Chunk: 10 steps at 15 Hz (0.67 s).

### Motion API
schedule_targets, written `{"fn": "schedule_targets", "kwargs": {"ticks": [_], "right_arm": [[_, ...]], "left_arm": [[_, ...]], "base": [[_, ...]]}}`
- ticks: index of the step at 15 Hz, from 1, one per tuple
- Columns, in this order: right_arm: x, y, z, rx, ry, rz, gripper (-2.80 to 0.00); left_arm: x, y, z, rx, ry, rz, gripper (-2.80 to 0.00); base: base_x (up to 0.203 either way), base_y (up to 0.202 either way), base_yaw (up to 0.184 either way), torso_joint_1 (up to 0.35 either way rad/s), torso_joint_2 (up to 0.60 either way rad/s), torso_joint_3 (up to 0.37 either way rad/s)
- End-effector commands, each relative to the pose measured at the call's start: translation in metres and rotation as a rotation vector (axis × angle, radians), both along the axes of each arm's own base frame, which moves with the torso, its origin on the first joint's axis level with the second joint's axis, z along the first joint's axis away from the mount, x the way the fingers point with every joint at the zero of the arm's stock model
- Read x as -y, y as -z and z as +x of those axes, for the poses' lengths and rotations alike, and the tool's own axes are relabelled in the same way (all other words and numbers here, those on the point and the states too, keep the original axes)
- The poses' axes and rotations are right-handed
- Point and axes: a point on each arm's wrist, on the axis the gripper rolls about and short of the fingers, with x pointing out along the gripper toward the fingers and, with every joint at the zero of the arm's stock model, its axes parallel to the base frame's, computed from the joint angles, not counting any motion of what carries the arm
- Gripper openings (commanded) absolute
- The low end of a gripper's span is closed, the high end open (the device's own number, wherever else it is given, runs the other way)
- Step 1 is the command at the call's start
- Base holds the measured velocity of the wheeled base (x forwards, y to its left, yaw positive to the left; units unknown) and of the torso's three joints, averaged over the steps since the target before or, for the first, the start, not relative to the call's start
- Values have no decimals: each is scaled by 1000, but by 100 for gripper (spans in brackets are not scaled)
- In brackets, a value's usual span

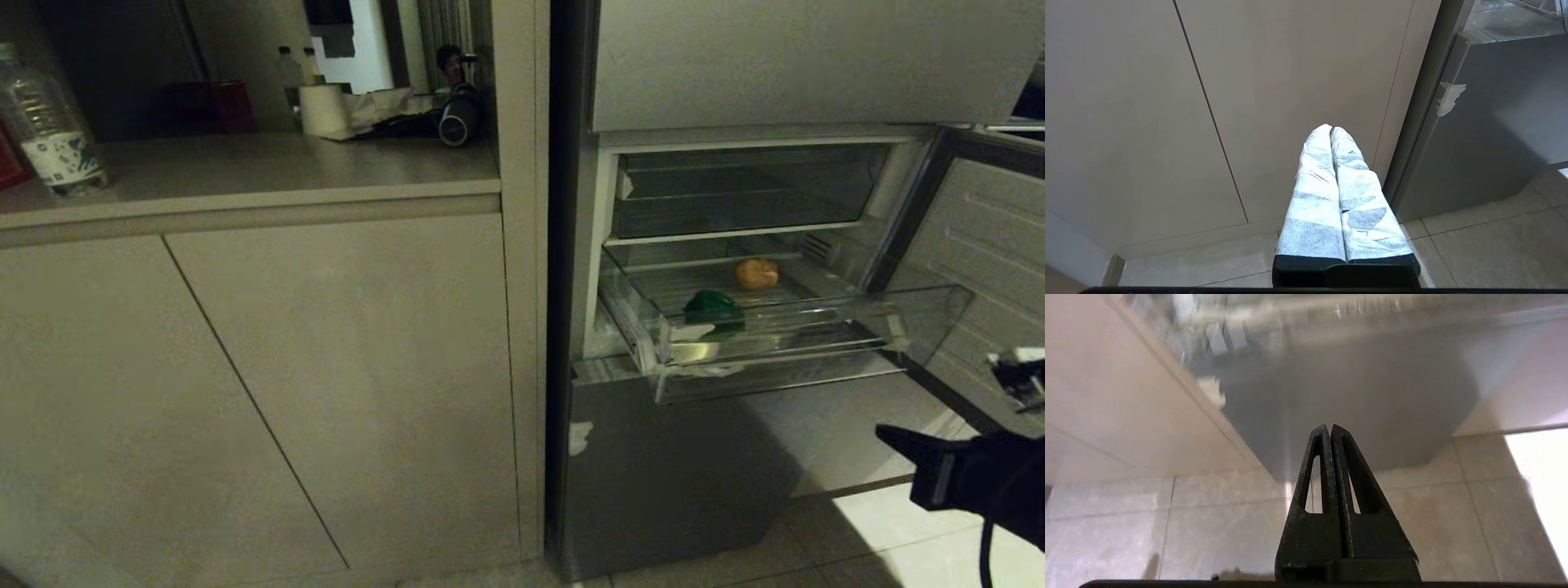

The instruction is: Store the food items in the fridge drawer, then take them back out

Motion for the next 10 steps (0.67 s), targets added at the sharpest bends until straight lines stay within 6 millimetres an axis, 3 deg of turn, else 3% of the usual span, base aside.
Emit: {"fn": "schedule_targets", "kwargs": {"ticks": [1,10], "right_arm": [[-2,24,54,-106,-9,7,-280],[-4,29,174,24,-66,28,-280]], "left_arm": [[0,0,0,-2,-1,0,-280],[0,0,0,-2,1,0,-280]], "base": [[0,0,0,0,0,0],[0,0,0,0,0,0]]}}
